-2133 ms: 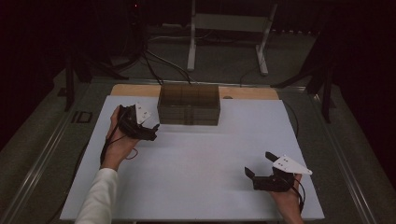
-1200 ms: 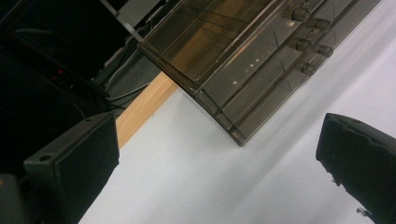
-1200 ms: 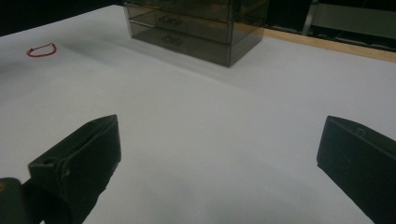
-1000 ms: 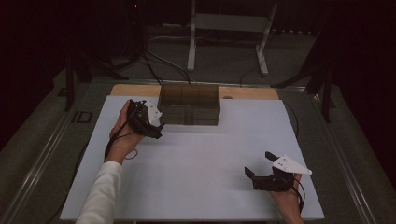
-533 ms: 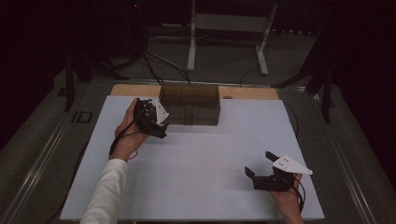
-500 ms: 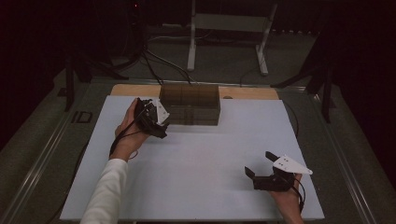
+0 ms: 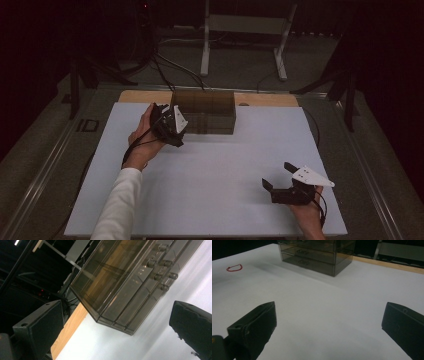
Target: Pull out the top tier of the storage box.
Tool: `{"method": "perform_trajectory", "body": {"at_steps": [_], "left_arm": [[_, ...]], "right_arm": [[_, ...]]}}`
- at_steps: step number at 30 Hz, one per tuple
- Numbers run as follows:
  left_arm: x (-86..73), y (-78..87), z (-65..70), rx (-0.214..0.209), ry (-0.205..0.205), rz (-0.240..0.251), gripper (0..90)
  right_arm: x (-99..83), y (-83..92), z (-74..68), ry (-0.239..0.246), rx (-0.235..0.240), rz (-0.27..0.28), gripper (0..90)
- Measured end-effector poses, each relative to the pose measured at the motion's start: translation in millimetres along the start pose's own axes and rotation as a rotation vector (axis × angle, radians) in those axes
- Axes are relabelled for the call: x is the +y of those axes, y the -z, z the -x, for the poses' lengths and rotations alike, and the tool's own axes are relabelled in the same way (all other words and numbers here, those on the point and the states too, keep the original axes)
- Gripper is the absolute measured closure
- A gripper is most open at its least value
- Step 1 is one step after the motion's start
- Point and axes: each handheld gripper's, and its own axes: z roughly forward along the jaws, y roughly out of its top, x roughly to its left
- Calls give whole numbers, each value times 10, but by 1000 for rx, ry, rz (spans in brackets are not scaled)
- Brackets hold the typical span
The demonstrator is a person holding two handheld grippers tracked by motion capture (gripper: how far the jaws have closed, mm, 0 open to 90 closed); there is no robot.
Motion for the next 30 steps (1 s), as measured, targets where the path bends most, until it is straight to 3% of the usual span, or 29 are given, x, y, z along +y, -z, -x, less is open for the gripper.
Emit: {"method": "perform_trajectory", "body": {"at_steps": [10, 22, 30], "left_arm": [[53, -85, 81, -7, -40, -9, 9], [123, -161, 154, 22, -95, -48, 9], [190, -192, 185, 19, -149, -55, 9]], "right_arm": [[2, -2, -1, 4, 1, 1, 0], [1, -2, 1, 2, 1, 1, 0], [1, -8, -2, 3, 2, 0, 0]]}}
